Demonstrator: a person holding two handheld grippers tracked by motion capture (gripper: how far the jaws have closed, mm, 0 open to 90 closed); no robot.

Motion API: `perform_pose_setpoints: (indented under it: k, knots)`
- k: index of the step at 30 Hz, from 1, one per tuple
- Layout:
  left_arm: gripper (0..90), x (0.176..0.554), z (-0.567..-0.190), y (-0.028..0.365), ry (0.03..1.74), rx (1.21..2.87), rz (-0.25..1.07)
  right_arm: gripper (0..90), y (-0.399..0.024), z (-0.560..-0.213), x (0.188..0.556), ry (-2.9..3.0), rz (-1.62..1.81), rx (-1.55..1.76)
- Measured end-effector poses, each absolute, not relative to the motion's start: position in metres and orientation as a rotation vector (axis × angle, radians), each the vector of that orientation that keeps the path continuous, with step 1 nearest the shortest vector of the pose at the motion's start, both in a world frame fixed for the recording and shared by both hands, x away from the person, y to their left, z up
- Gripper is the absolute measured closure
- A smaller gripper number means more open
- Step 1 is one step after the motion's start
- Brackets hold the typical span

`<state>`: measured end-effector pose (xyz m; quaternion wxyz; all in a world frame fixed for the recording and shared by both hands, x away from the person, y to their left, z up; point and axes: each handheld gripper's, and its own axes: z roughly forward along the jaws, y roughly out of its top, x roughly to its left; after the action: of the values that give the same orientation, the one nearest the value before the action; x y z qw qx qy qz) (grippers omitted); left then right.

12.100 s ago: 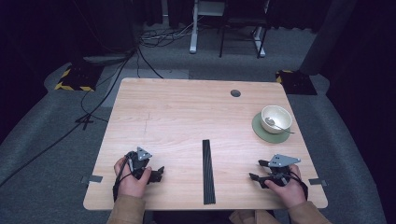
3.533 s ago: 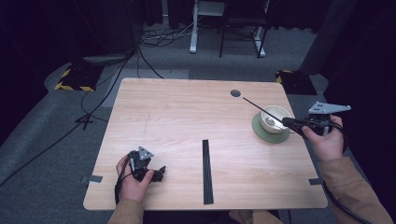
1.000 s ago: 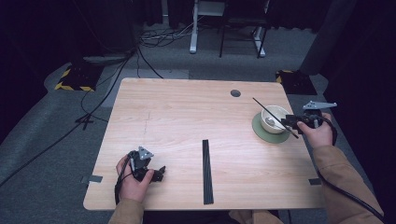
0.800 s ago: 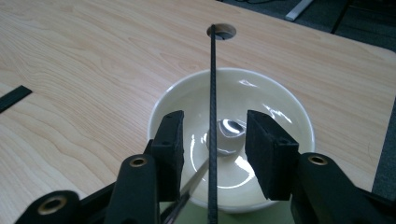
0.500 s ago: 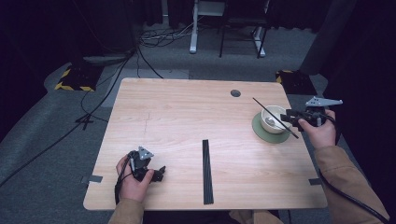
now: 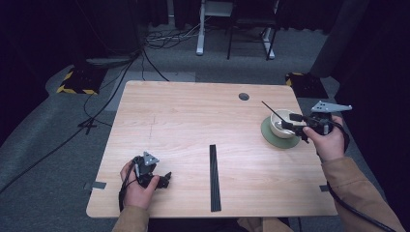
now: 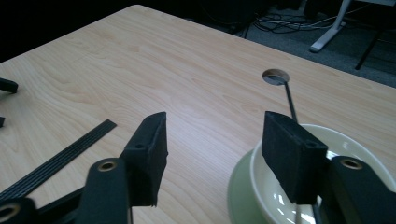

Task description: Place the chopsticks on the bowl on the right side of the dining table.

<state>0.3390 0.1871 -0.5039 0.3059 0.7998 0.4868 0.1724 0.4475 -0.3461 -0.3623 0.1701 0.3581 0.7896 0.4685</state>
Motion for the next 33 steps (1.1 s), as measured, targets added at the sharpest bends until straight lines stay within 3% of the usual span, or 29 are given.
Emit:
perform_pose_setpoints:
  k: [16, 33]
  knots:
    - [0.1, 0.339, -0.504, 0.187, 1.289, 2.118, 0.454, 17.9, -0.284, -0.374, 0.422, 2.347, 1.382, 0.924]
    - [0.1, 0.339, -0.504, 0.187, 1.288, 2.119, 0.452, 16.8, -0.243, -0.404, 0.403, 2.558, 1.391, 0.848]
